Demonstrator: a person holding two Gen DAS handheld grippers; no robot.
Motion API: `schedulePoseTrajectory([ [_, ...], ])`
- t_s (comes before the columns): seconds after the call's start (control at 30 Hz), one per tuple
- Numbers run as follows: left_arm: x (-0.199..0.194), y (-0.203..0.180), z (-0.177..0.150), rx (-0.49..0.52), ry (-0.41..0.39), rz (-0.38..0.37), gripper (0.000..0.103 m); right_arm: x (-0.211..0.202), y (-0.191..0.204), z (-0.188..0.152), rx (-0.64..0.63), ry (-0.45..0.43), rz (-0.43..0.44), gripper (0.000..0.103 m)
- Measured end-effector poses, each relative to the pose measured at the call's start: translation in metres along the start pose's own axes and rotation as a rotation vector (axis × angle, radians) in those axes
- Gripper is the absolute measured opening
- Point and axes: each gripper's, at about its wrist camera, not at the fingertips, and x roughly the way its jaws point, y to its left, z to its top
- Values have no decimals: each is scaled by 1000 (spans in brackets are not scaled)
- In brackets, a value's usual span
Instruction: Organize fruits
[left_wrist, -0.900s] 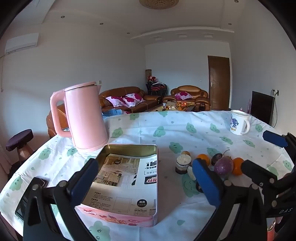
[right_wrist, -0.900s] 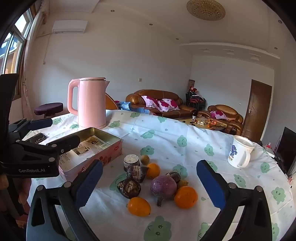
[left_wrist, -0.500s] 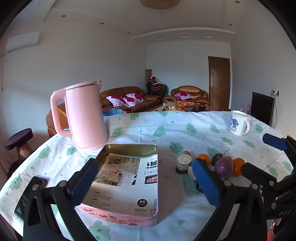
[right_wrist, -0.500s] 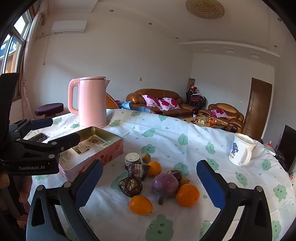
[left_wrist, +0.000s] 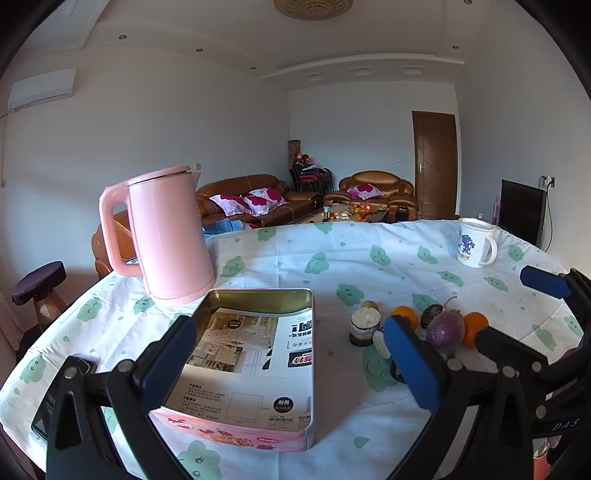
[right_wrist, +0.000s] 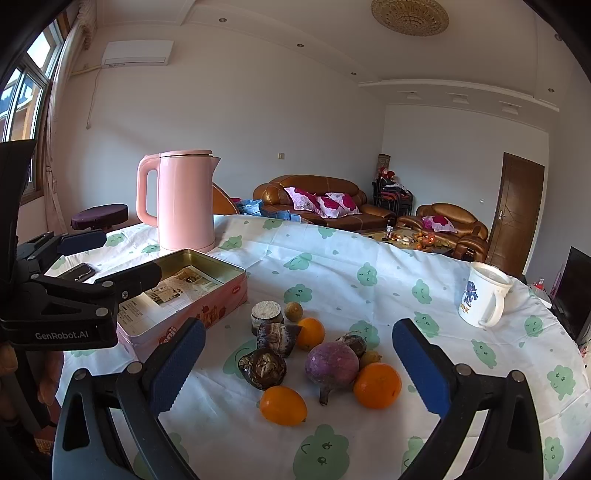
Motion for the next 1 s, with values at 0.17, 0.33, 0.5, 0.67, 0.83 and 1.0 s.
schedulePoseTrajectory([
  [0.17,0,0,0,2,1,2,103,0,0,-1,2,2,0,102],
  [0.33,0,0,0,4,1,2,103,0,0,-2,3,3,0,102],
  [0.5,0,1,0,8,1,8,103,1,0,-1,3,4,1,102],
  [0.67,2,0,-1,11,4,10,103,1,-1,-3,8,6,0,102],
  [0.83,2,0,-1,12,4,10,103,1,-2,-3,8,7,1,102],
  [1.0,3,0,-2,15,6,10,103,1,-2,-4,8,8,0,102],
])
